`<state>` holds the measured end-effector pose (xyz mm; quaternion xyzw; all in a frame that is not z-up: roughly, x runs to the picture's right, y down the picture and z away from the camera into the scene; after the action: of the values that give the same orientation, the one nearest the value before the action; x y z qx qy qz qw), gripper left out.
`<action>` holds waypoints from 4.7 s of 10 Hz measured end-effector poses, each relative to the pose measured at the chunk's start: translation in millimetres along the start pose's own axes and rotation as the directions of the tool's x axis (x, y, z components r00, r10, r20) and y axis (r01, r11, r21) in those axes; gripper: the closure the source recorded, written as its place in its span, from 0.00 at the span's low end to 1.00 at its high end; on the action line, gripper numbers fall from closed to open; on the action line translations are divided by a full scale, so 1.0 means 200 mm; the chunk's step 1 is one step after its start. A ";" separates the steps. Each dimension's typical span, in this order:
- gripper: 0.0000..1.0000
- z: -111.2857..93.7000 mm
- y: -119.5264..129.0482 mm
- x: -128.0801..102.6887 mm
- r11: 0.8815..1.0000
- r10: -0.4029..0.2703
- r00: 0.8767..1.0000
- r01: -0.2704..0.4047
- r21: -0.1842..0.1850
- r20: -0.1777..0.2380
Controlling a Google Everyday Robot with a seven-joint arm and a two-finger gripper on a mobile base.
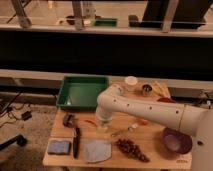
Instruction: Place pepper in purple bowl
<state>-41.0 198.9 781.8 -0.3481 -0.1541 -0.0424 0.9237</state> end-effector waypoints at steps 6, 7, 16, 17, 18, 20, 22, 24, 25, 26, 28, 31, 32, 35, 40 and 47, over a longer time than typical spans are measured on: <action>0.37 0.10 -0.03 0.00 1.000 -0.007 1.000 0.007 0.013 -0.003; 0.37 0.13 -0.04 0.04 1.000 0.002 1.000 -0.002 0.016 -0.005; 0.37 0.21 -0.07 0.14 1.000 0.004 1.000 -0.004 0.028 -0.009; 0.37 0.21 -0.07 0.15 1.000 0.003 1.000 -0.003 0.027 -0.008; 0.37 0.22 -0.07 0.15 1.000 0.002 1.000 -0.002 0.025 -0.007; 0.37 0.23 -0.07 0.15 1.000 -0.003 1.000 0.003 0.022 -0.008; 0.37 0.23 -0.07 0.14 1.000 -0.002 1.000 0.002 0.019 -0.010; 0.37 0.24 -0.06 0.13 1.000 0.001 1.000 -0.001 0.010 -0.018; 0.37 0.24 -0.06 0.13 1.000 0.002 1.000 -0.002 0.006 -0.022; 0.37 0.24 -0.06 0.12 1.000 0.003 1.000 -0.003 0.002 -0.026; 0.37 0.25 -0.06 0.10 1.000 0.006 0.999 -0.006 -0.006 -0.038; 0.62 0.25 -0.06 0.09 1.000 0.007 0.999 -0.007 -0.006 -0.051; 0.72 0.24 -0.06 0.09 1.000 0.006 0.999 -0.006 -0.004 -0.053; 0.86 0.23 -0.06 0.06 1.000 0.000 0.998 0.000 0.003 -0.059; 0.86 0.16 -0.06 0.03 1.000 0.004 0.999 -0.002 0.031 -0.048; 0.86 -0.23 -0.07 0.06 0.988 -0.003 1.000 0.005 0.157 -0.017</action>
<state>-21.0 158.0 761.8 -0.2738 -0.1501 -0.0349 0.9494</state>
